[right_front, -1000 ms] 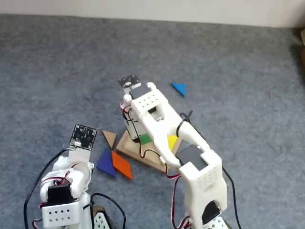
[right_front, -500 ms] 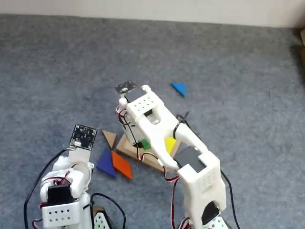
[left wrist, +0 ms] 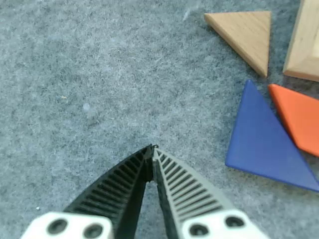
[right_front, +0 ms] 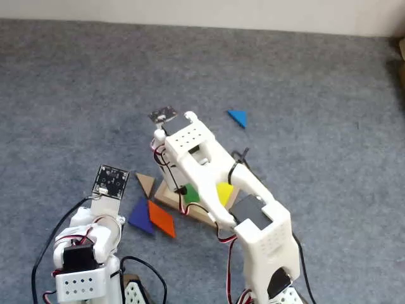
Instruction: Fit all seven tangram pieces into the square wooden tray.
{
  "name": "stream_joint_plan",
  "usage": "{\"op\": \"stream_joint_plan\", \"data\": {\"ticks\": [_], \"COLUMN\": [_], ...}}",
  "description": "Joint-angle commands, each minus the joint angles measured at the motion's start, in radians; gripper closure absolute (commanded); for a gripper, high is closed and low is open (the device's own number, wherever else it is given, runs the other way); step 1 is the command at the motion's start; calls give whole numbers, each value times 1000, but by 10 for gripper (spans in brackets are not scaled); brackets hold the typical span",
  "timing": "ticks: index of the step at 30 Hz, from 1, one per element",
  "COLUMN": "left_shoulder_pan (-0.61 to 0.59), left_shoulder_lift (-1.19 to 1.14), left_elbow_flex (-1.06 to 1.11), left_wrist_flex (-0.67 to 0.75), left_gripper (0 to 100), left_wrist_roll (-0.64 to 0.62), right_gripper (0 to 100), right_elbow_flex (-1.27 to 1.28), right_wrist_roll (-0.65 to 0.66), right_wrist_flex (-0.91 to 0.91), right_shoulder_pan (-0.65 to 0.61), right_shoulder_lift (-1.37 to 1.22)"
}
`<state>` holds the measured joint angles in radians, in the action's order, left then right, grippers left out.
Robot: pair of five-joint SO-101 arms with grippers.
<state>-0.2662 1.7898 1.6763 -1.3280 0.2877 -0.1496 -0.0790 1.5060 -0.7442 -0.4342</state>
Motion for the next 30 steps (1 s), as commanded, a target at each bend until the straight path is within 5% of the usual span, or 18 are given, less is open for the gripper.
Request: {"op": "stream_joint_plan", "data": {"ticks": [1,6,15,30], "left_shoulder_pan": [-16,-16,-16,-16], "left_shoulder_lift": [30,30,30,30], "left_elbow_flex": [21,21,21,21], "left_wrist_flex": [-9,-9,-9,-9], "left_gripper": [995,995,995,995], "left_wrist_roll": [9,9,9,9], "right_gripper": [799,799,803,799], "right_elbow_flex": [-64,-65,-160,-186], "right_wrist_roll": [-12,-3,204,450], "right_wrist_flex": [15,25,22,-452], "right_shoulder_pan": [-13,13,229,458], "right_shoulder_lift": [65,74,183,-84]}}
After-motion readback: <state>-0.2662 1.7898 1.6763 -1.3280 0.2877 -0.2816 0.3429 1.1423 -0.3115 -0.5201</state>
